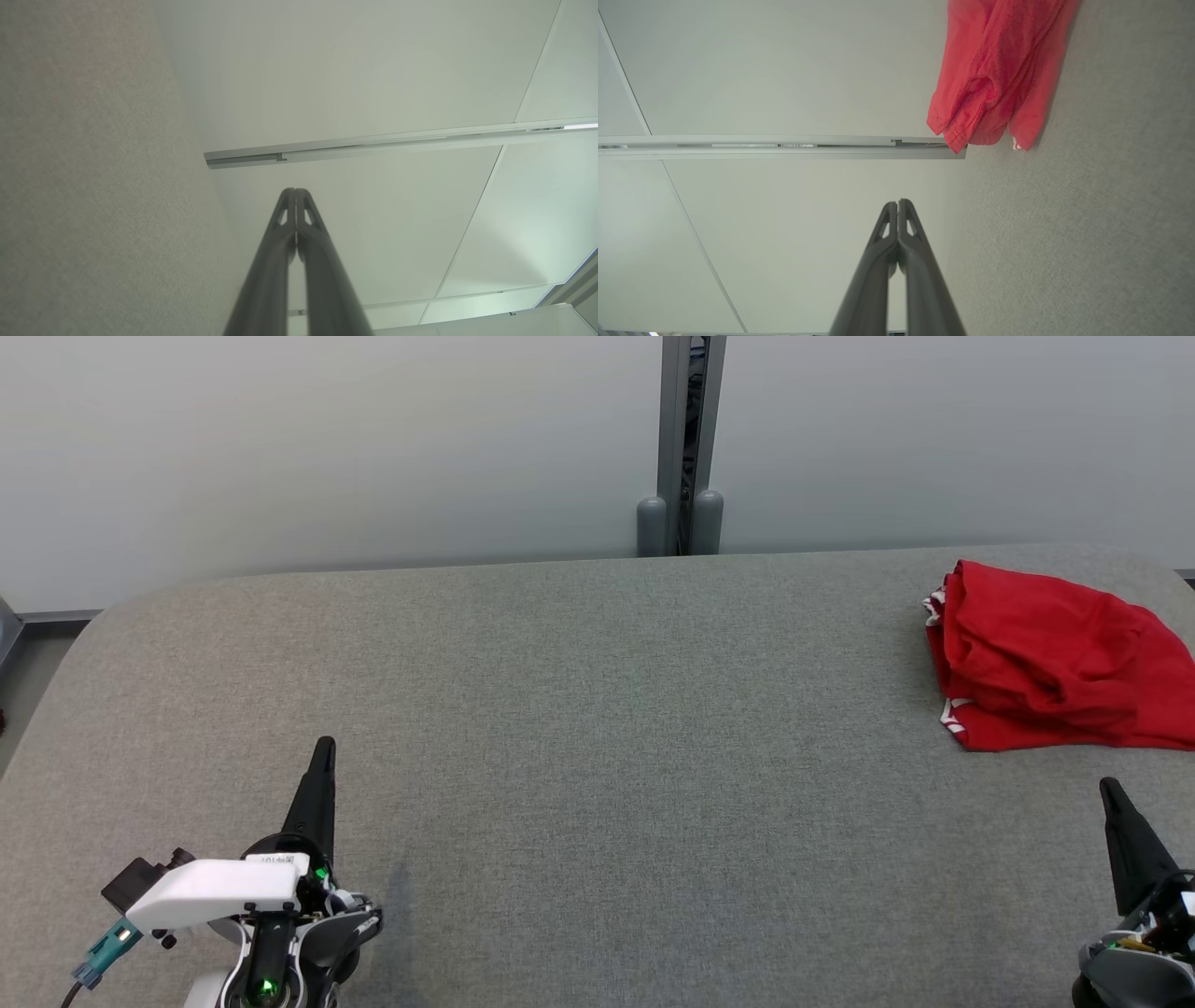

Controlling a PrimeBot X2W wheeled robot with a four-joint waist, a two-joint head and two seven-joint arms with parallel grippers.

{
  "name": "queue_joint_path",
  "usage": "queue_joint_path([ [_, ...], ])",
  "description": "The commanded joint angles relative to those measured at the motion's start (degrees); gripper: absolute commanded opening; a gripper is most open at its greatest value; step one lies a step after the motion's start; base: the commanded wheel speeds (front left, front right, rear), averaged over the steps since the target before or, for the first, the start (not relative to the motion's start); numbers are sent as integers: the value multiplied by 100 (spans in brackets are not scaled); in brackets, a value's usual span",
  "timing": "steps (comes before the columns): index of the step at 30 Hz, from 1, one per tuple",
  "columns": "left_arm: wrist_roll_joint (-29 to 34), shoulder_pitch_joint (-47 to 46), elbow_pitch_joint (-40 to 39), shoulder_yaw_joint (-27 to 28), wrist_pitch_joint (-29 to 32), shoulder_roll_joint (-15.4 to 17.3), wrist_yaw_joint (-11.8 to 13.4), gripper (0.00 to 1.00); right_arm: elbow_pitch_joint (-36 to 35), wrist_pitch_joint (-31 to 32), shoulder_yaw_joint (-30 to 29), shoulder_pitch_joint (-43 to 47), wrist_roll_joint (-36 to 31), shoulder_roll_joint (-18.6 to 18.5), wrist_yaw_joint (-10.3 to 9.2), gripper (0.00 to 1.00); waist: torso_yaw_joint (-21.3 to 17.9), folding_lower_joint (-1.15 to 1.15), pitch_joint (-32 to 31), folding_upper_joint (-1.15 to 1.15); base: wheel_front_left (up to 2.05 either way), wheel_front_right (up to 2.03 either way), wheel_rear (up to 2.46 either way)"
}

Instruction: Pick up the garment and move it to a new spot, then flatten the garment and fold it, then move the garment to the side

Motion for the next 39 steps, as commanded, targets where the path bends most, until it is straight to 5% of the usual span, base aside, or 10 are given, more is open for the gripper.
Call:
queue_joint_path([
  [1,2,-38,-3,27,13,21,-38,0,16,29,-18,-62,-10,-4,2,0,0,0,0,0,0,0,0],
  [39,10,-38,-4,35,24,14,-38,0,23,60,-68,-72,-51,27,2,0,0,0,0,0,0,0,0],
])
